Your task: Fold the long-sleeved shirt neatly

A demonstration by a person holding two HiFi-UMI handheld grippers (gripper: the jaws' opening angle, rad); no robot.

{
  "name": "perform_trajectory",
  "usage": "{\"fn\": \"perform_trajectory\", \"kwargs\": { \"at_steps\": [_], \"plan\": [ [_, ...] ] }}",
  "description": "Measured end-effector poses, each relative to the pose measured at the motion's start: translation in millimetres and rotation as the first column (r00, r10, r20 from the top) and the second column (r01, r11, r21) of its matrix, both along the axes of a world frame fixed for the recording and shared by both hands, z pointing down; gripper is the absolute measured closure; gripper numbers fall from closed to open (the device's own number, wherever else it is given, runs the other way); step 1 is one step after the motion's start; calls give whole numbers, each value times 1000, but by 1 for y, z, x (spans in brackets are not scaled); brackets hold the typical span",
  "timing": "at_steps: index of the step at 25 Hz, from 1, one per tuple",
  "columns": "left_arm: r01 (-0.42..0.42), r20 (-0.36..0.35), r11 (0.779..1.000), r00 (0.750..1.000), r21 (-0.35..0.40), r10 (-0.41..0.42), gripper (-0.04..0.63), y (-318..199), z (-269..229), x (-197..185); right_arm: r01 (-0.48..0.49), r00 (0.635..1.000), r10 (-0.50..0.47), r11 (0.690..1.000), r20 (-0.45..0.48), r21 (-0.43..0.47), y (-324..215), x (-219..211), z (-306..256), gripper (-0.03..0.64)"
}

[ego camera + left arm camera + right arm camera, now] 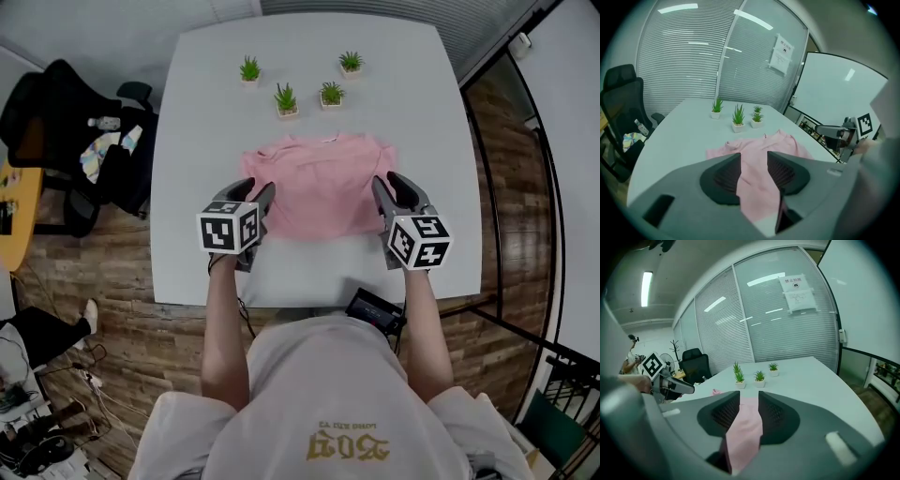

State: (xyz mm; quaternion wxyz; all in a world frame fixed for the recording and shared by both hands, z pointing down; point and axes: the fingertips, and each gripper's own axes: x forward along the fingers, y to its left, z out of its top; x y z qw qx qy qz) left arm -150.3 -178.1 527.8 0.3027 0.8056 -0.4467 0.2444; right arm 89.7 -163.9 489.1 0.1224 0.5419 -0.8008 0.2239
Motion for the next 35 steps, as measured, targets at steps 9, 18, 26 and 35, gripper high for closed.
{"fn": "perform_trajectory", "kwargs": {
  "at_steps": [9, 18, 26, 35],
  "plan": [
    [-60, -34, 985, 997, 160, 66, 594, 48, -51, 3, -100, 994, 93, 988, 64, 120, 66, -21, -40, 603],
    [-62, -102, 959, 990, 276, 94, 594, 87, -82, 3, -95, 992, 81, 985, 99, 144, 110, -40, -56, 604],
    [-91, -66, 934, 990, 345, 121, 594, 98, -104, 12, -99, 994, 89, 979, 60, 179, 125, -42, -73, 604],
    [-101, -62, 931, 989, 351, 131, 594, 98, -105, 10, -103, 994, 98, 978, 39, 183, 127, -44, -75, 604]
  ]
}}
